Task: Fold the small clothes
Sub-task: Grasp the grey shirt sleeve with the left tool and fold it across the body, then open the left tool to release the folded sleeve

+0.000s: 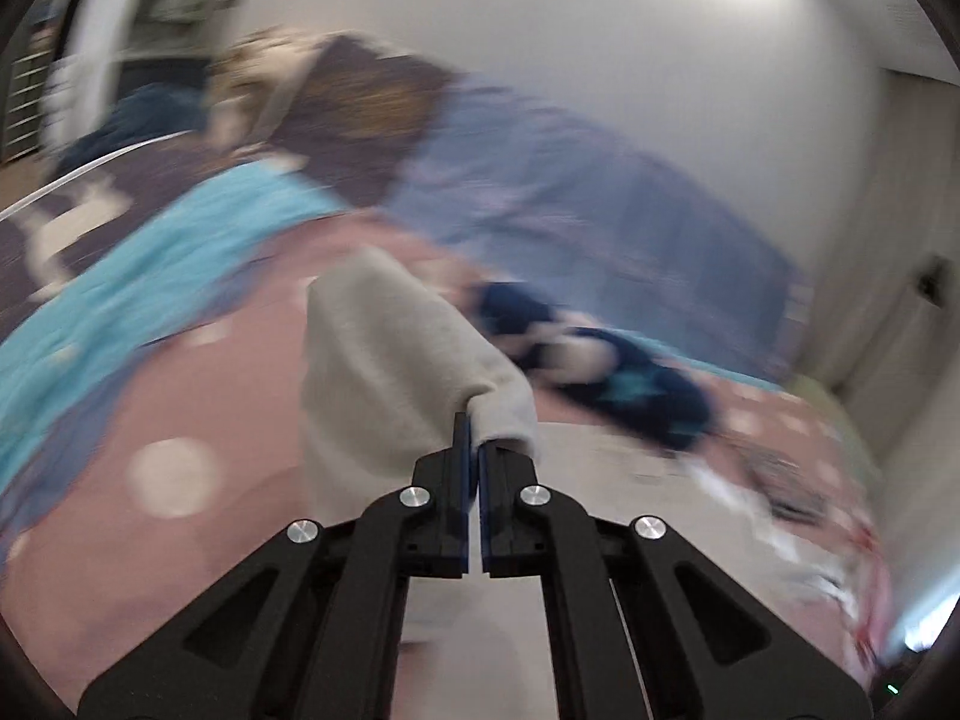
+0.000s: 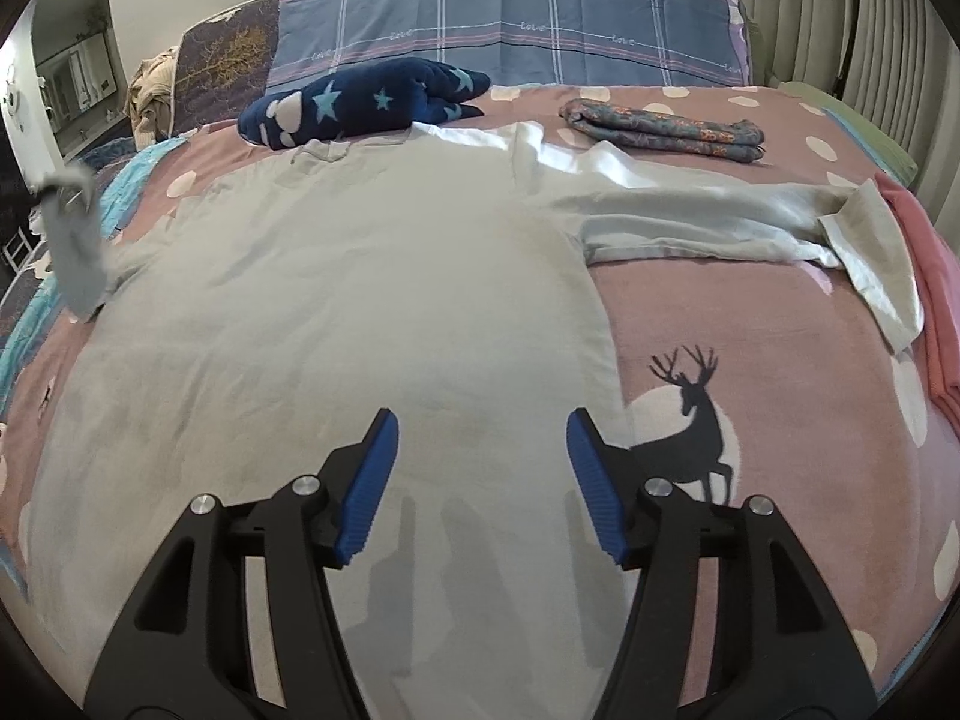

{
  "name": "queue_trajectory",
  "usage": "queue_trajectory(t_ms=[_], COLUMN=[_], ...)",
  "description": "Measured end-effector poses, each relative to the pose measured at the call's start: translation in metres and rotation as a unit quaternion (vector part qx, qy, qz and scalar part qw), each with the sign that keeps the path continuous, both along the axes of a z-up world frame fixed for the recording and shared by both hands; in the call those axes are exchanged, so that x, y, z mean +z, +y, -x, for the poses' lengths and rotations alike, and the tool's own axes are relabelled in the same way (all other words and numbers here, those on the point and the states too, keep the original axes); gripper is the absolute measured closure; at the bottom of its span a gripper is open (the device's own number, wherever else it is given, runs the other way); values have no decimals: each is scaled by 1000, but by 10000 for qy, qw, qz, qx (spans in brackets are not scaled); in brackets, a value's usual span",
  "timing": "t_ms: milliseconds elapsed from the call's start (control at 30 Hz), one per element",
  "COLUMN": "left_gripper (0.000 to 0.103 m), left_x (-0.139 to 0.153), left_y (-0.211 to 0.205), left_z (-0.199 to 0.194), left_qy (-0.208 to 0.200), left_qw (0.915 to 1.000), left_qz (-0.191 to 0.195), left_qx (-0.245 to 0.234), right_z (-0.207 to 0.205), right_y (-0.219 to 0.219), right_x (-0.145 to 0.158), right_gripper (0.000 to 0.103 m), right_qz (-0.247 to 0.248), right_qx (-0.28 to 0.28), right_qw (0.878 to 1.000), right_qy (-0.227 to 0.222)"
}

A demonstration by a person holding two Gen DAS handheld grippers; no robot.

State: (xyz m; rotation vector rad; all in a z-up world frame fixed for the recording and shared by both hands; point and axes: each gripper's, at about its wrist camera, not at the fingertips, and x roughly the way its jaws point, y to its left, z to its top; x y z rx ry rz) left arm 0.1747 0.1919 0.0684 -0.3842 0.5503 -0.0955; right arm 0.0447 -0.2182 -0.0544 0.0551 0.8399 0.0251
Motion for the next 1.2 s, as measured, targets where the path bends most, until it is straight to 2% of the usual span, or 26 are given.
queue_trajectory(t_ms=[133, 233, 300, 400, 500, 667, 700, 733, 800, 833, 900, 967, 1000, 1067, 1100, 1133, 1167, 1200], left_gripper=[102, 101, 101, 101, 101, 101, 101, 101, 100, 99, 90, 84, 81, 77, 75, 75, 73, 71], left_x=[14, 2, -16, -52, -73, -91, -94, -97, -102, -106, -112, -118, -121, -128, -132, -134, -134, -133], left_y=[-69, -101, -114, -119, -104, -88, -87, -85, -85, -84, -85, -86, -87, -90, -92, -93, -94, -94], left_z=[6, 5, -2, -9, -8, 4, 5, 9, 12, 13, 13, 13, 13, 11, 10, 10, 10, 12], left_qy=[-283, -191, 30, 460, 691, 841, 881, 912, 971, 1006, 1047, 1087, 1111, 1183, 1231, 1244, 1234, 1201], left_qw=[9958, 9920, 9914, 9902, 9901, 9909, 9908, 9907, 9904, 9900, 9894, 9886, 9880, 9867, 9858, 9856, 9856, 9859], left_qz=[-64, -216, -497, -698, -686, -580, -561, -554, -571, -595, -641, -694, -718, -760, -785, -798, -818, -823], left_qx=[-865, -1233, -1208, -1122, -1010, -876, -862, -843, -806, -793, -780, -781, -795, -822, -823, -823, -821, -822], right_z=[-1, -3, -4, -10, -23, -46, -51, -55, -74, -80, -96, -109, -117, -126, -128, -133, -137, -137], right_y=[2, 1, 2, 9, 19, 51, 62, 70, 82, 84, 85, 84, 84, 88, 92, 97, 99, 93], right_x=[3, 6, 7, 10, 16, 24, 21, 17, 2, -4, -18, -27, -30, -32, -32, -33, -33, -24], right_gripper=[43, 41, 41, 40, 35, 35, 38, 45, 53, 53, 51, 45, 41, 40, 58, 101, 99, 99], right_qz=[1, -31, -48, -243, -520, -1326, -1447, -1477, -1698, -1942, -2384, -2712, -2966, -3194, -3186, -3119, -3110, -3172], right_qx=[98, 120, 174, 493, 1012, 1840, 2119, 2220, 2119, 2079, 1876, 1498, 1381, 1306, 1303, 1372, 1378, 1260], right_qw=[9999, 9999, 9998, 9985, 9935, 9736, 9661, 9632, 9588, 9532, 9429, 9397, 9339, 9279, 9281, 9284, 9275, 9293], right_qy=[-40, -80, -89, -85, -53, 259, 289, 351, 829, 1027, 1375, 1449, 1445, 1413, 1418, 1482, 1547, 1411])
